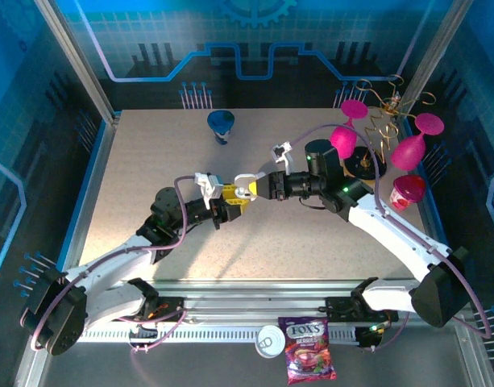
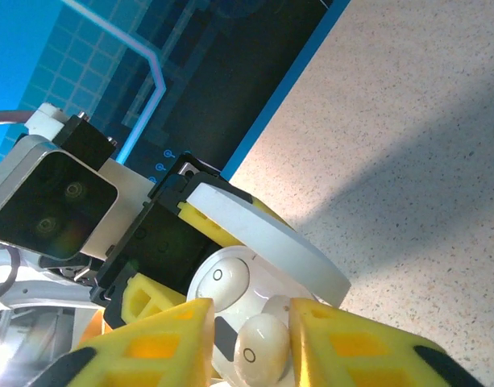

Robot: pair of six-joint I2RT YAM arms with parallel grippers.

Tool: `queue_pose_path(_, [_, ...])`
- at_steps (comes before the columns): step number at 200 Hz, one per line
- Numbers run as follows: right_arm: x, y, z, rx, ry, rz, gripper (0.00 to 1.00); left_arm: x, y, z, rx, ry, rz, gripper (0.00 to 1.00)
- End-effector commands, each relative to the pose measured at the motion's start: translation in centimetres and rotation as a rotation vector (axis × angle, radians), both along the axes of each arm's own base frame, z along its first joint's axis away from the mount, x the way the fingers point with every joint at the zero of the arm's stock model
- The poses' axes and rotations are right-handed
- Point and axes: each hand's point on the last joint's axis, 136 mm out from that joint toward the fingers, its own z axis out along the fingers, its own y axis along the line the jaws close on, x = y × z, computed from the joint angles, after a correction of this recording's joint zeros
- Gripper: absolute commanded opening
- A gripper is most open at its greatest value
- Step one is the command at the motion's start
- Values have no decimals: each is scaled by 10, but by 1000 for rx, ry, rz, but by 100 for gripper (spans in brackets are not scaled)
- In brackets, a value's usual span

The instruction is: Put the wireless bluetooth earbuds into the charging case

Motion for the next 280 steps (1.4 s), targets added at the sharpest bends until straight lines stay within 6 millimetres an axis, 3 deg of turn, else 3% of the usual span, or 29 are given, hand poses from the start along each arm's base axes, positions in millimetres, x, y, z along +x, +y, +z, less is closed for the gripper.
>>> queue_pose_path(1, [-2, -4, 1, -23, 1, -21, 36, -2, 0, 28, -54, -91, -9, 18])
queue_pose_path(78, [-4, -20, 19, -27, -91, -72, 56, -2, 1, 20, -32, -110, -5, 19])
queue_pose_path(135, [7, -25, 35, -19, -114, -142, 69, -15, -7, -10, 111, -170, -105, 21])
queue_pose_path(174, [27, -27, 14, -141, -18, -205, 67, -24, -10, -7, 110, -188, -159, 19])
queue_pose_path(202, [29, -22, 1, -184, 26, -186, 67, -24, -10, -4, 90, -177, -160, 19])
queue_pose_path(256, [10, -22, -16, -224, 51, -117, 66, -12, -7, 3, 55, -148, -89, 19])
queue_pose_path(280, [0, -24, -11, -182, 39, -108, 67, -7, -7, 5, 46, -146, -69, 19])
